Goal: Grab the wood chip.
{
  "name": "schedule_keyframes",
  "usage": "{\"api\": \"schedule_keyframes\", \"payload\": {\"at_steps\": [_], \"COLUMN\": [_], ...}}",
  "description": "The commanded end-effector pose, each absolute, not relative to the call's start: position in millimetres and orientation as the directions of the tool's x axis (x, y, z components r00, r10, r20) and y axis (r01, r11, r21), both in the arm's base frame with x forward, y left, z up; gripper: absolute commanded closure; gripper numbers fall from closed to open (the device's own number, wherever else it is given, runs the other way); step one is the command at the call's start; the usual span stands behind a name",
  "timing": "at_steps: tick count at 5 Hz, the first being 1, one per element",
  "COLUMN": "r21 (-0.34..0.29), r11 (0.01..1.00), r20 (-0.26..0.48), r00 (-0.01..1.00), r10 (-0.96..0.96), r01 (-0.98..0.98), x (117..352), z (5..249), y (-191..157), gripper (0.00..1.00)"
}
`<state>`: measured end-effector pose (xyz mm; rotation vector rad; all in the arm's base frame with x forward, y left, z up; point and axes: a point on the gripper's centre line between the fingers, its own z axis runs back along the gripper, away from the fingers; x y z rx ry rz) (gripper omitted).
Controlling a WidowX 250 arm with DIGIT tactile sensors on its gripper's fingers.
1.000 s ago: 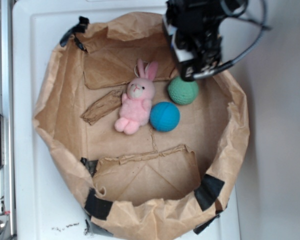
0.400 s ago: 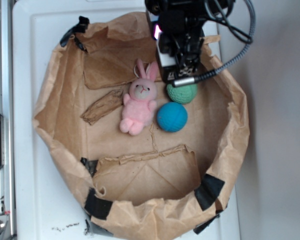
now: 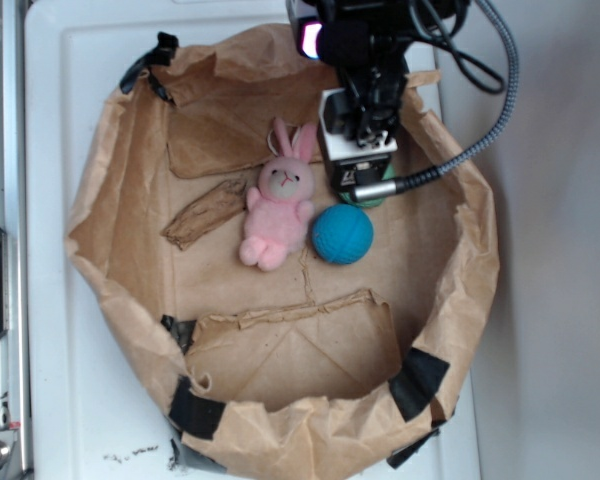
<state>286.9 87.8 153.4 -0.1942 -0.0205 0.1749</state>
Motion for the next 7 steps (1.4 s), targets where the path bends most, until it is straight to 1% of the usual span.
{"api": "schedule_keyframes", "payload": {"at_steps": [1,2,3,4,5,6,7], "r21": [-0.116,-0.081,-0.064,-0.065,-0.059,-0.066,-0.04], "r11": [0.989,0.996,0.997,0.998,0.996,0.99,0.984], "r20": [0.067,0.066,0.058,0.023,0.004,-0.017,-0.033], "r00": [0.993,0.996,0.998,0.999,0.998,0.992,0.985], "r10": [0.095,0.053,0.039,0.029,0.062,0.122,0.17], "r01": [-0.087,-0.048,-0.035,-0.027,-0.062,-0.123,-0.172], "x": [271,262,253,247,240,237,229], "z": [152,132,115,100,84,80,73], "y": [61,42,33,27,27,27,29], "gripper": [0.0,0.0,0.0,0.0,0.0,0.0,0.0]}}
